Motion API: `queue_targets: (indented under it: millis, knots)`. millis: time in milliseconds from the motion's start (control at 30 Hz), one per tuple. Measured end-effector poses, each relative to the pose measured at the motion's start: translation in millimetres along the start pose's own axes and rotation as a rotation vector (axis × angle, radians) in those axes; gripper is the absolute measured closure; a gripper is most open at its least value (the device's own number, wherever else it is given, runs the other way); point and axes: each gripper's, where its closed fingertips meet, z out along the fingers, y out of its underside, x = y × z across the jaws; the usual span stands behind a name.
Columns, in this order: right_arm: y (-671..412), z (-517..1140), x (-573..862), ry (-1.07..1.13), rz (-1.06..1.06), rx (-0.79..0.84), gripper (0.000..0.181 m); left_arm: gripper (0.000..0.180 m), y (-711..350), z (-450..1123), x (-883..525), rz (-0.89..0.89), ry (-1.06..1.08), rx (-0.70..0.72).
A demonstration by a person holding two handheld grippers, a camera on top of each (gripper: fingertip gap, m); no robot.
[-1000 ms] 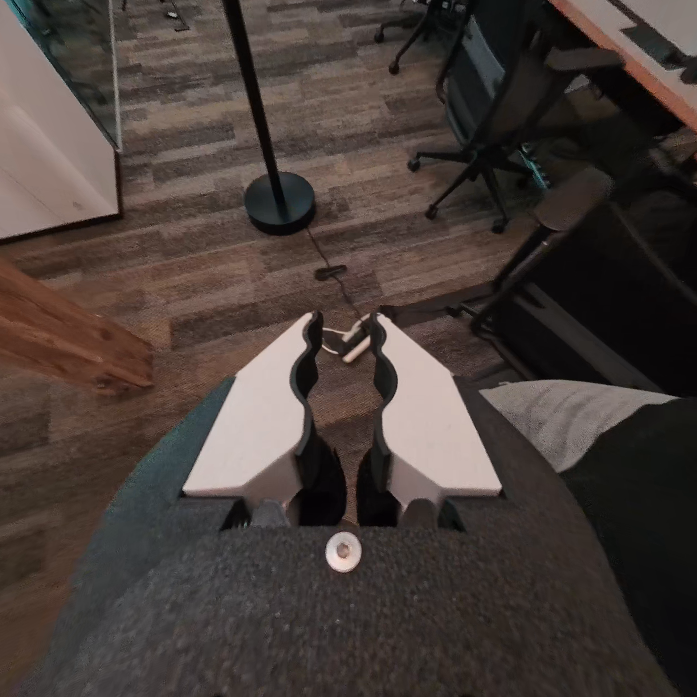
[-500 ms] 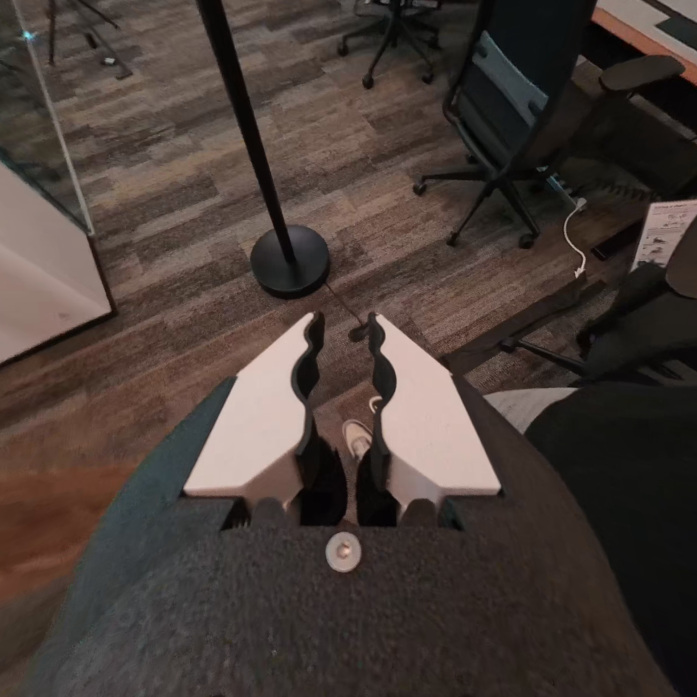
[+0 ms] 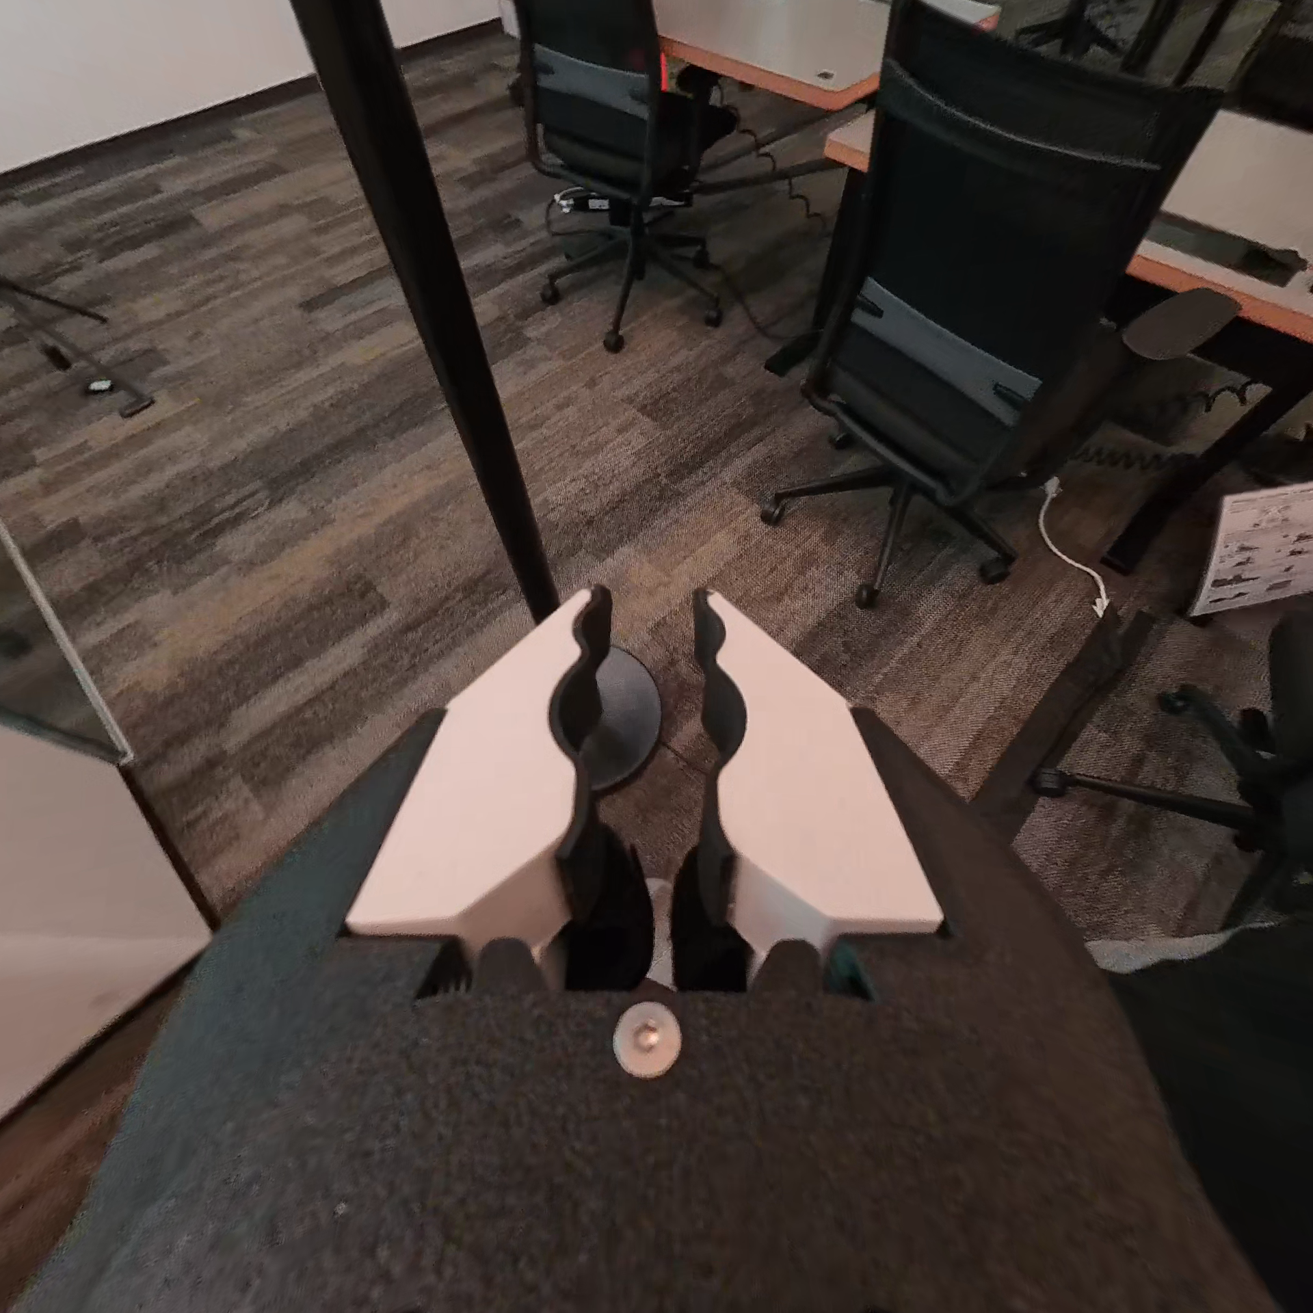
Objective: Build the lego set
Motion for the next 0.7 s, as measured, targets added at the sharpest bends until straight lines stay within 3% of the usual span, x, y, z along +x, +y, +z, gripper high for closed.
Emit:
queue_targets:
  millis: [200,333,400,467,700]
  knots:
    - [-14,138,90,-0.035,0.038,-0.033,0.145,0.158,-61,108,-89,0.025,0.125,0.037]
    - [-42,218,128,-0.119,0.113,0.029,0.143,0.157,-100,148,-124,0.032,0.240,0.032]
    - [-47,249,157,-0.087,0.099,0.064,0.127,0.157,-111,161,-142,0.063,0.248,0.018]
    - [-46,276,173,-0.118,0.067,0.059,0.137,0.157,-116,173,-155,0.061,0.264,0.016]
    - [-45,313,187,-0.215,0.075,0.042,0.146,0.157,-112,204,-169,0.024,0.287,-0.028]
